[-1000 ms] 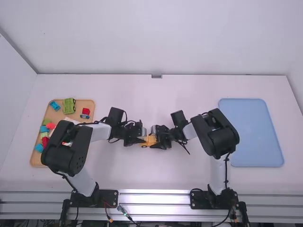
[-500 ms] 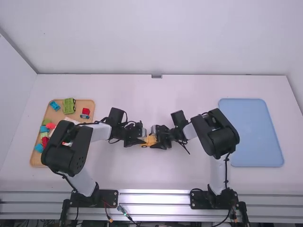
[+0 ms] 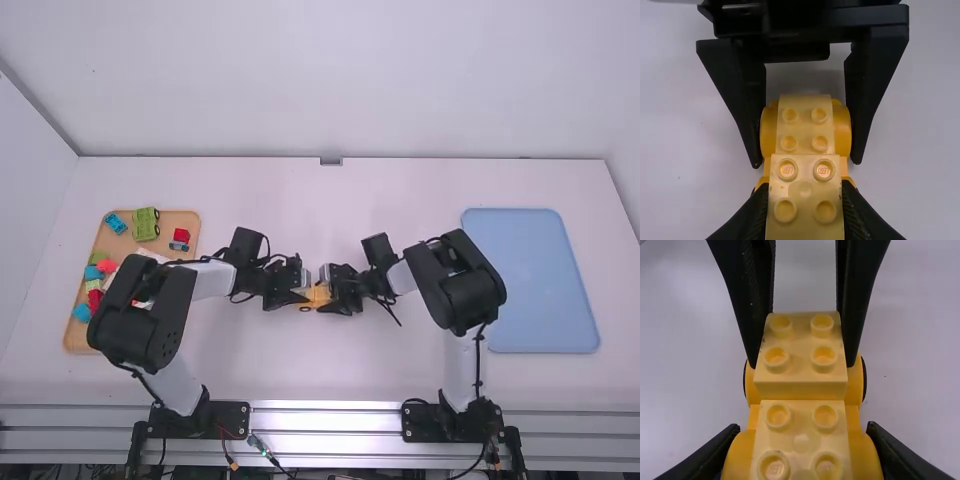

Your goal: Assemble lego blocks to make yellow taxi

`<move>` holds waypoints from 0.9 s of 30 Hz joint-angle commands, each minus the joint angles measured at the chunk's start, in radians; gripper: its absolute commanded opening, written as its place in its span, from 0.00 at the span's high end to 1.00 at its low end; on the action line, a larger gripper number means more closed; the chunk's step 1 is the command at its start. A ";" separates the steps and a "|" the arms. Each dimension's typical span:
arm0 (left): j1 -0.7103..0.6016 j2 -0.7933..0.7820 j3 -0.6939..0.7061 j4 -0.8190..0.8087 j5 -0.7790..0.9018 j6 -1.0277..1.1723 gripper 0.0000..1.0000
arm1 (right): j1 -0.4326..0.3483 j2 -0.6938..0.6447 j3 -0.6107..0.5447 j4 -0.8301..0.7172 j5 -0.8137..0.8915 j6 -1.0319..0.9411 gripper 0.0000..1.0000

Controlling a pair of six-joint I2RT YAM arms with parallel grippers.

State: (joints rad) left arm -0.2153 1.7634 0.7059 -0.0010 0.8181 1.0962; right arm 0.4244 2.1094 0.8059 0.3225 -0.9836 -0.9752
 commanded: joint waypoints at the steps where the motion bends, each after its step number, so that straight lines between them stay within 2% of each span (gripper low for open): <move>1: -0.022 0.017 -0.019 -0.010 -0.015 -0.007 0.69 | 0.001 0.013 0.001 -0.012 0.043 0.017 0.44; 11: -0.018 0.017 -0.019 -0.010 -0.014 -0.008 0.54 | 0.001 0.013 0.001 -0.012 0.043 0.017 0.44; 16: -0.016 0.008 -0.019 -0.012 -0.014 -0.008 0.50 | 0.001 0.013 0.001 -0.013 0.043 0.018 0.44; 19: -0.015 -0.023 -0.019 -0.023 -0.015 -0.007 0.47 | 0.001 0.012 0.001 -0.013 0.043 0.017 0.44; 23: -0.016 -0.084 -0.019 -0.041 -0.015 -0.007 0.36 | 0.001 0.012 0.001 -0.013 0.043 0.017 0.44; 27: -0.012 -0.161 -0.019 -0.051 -0.018 -0.044 0.32 | 0.001 0.013 0.001 -0.013 0.042 0.017 0.44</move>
State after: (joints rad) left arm -0.2291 1.6745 0.6933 -0.0521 0.7952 1.0893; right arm 0.4244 2.1094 0.8059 0.3237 -0.9836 -0.9745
